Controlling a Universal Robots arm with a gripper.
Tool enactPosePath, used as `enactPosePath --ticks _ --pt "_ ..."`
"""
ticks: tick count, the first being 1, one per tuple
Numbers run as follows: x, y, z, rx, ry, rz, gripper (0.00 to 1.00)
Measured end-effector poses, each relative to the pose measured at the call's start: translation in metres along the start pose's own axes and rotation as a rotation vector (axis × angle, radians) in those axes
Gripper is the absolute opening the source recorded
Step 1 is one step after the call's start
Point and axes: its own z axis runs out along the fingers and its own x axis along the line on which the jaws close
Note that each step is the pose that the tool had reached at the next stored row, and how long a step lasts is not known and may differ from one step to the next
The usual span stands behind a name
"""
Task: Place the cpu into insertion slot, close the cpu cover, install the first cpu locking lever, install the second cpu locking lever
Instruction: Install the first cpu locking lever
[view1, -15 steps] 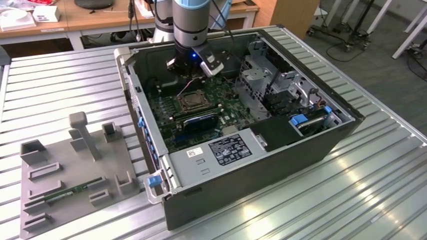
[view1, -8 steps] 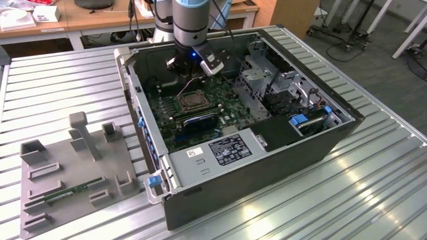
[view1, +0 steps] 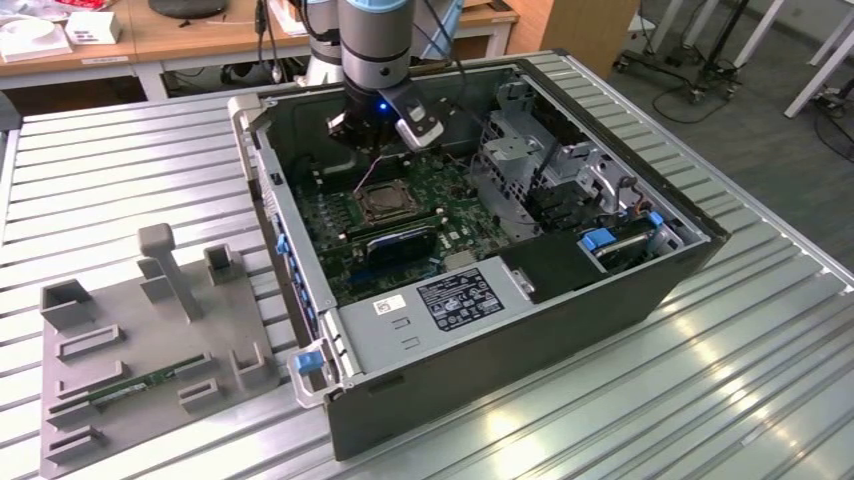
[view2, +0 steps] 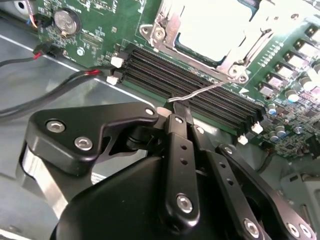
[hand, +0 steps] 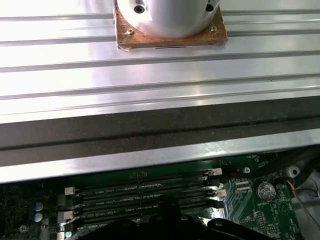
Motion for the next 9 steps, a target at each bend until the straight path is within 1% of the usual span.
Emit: enactPosePath --ticks 4,5,7,9 --pt "0.0046 -0.0004 -0.0005 -0.0123 0.0013 0.001 0.11" --pt "0.0055 -0.0005 -0.0006 -0.0144 0.0014 0.002 0.11" --pt "0.0058 -0.0004 -0.001 -0.0145 0.0007 0.001 0.11" --pt "0.0058 -0.0006 -0.0016 -0.0127 -0.0002 0.001 0.11"
